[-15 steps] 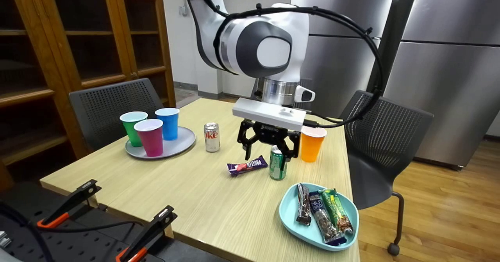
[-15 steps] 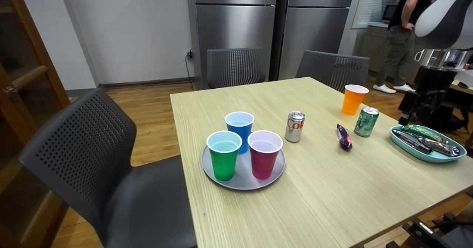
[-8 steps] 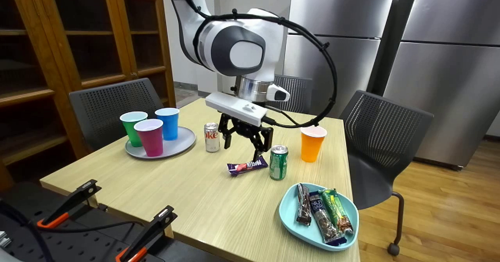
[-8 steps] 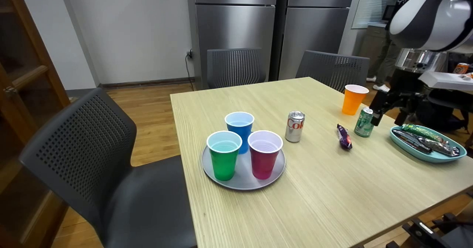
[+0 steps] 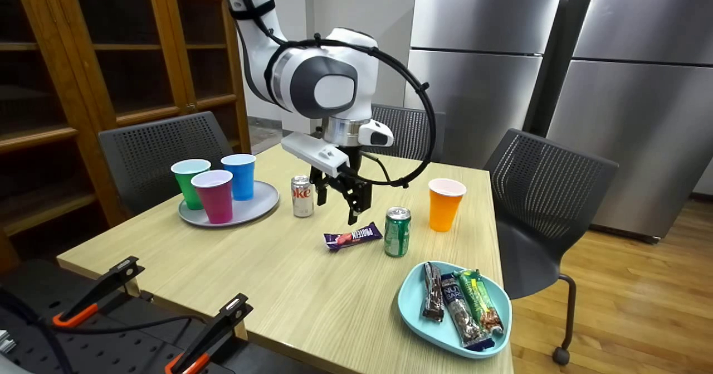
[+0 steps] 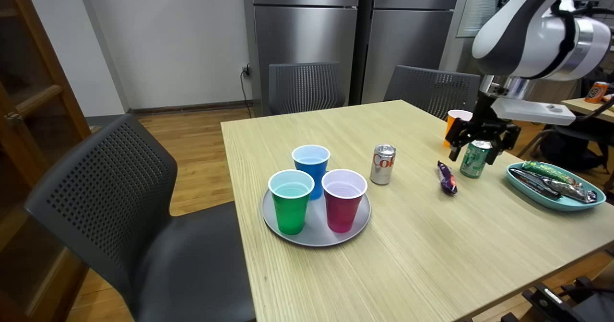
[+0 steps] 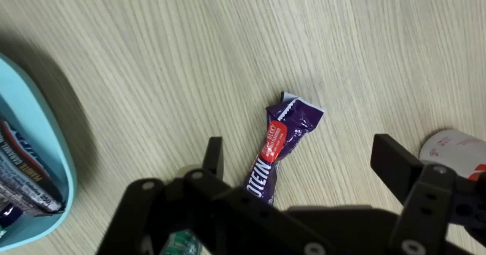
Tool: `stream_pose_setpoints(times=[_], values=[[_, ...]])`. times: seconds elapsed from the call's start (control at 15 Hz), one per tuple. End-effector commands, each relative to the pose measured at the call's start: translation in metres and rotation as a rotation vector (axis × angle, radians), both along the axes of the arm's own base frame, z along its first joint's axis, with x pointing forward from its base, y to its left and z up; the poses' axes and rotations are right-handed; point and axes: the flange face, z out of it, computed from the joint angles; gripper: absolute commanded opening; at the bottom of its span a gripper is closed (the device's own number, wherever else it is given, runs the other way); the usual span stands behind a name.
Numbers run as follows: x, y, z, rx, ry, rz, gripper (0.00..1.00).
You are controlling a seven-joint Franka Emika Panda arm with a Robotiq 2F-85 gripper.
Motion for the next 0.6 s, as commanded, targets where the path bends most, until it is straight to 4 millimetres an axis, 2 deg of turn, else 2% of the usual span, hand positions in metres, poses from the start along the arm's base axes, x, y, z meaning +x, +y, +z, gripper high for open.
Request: stream_pose_setpoints(times=[0.0,0.53], values=[[0.022,0.004,-0.015,-0.035,0.003,-0.113,1.0],[0.045,-0.005,-0.051,-0.072,0.04,-0.256,1.0]])
